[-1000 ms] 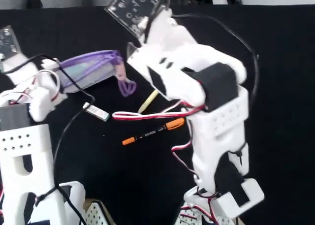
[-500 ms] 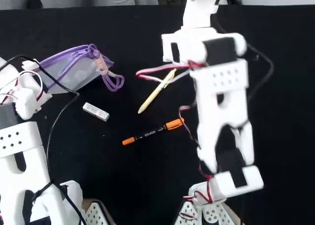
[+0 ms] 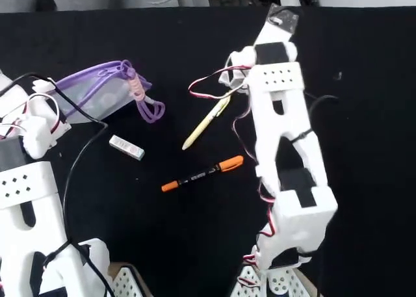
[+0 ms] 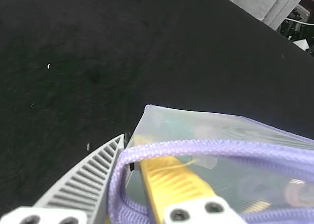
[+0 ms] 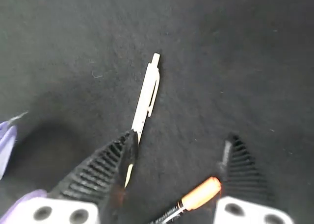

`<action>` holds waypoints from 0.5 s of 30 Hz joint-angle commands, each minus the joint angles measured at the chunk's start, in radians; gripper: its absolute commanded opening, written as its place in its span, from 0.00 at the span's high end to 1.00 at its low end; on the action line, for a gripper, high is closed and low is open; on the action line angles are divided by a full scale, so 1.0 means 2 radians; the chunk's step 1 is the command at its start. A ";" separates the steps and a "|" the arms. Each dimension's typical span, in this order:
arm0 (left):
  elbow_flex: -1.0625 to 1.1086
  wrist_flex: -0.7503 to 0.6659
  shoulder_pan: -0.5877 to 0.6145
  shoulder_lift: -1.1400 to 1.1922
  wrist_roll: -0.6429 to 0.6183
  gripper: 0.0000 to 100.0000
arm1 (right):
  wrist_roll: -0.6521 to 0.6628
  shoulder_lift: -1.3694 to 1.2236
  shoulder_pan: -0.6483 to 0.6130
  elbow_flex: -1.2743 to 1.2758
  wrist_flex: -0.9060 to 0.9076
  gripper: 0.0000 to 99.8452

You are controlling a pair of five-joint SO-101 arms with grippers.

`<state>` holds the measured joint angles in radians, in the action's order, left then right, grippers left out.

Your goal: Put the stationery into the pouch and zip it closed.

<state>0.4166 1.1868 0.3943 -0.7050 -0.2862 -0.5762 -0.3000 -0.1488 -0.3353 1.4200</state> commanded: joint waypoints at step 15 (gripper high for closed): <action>0.029 -0.036 -0.006 -0.002 0.005 0.97 | -0.060 -0.136 -0.033 0.014 -0.114 0.82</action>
<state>0.4657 1.1285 0.3928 -0.7188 -0.2862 -0.6728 -0.5516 -0.1995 -0.2923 1.2513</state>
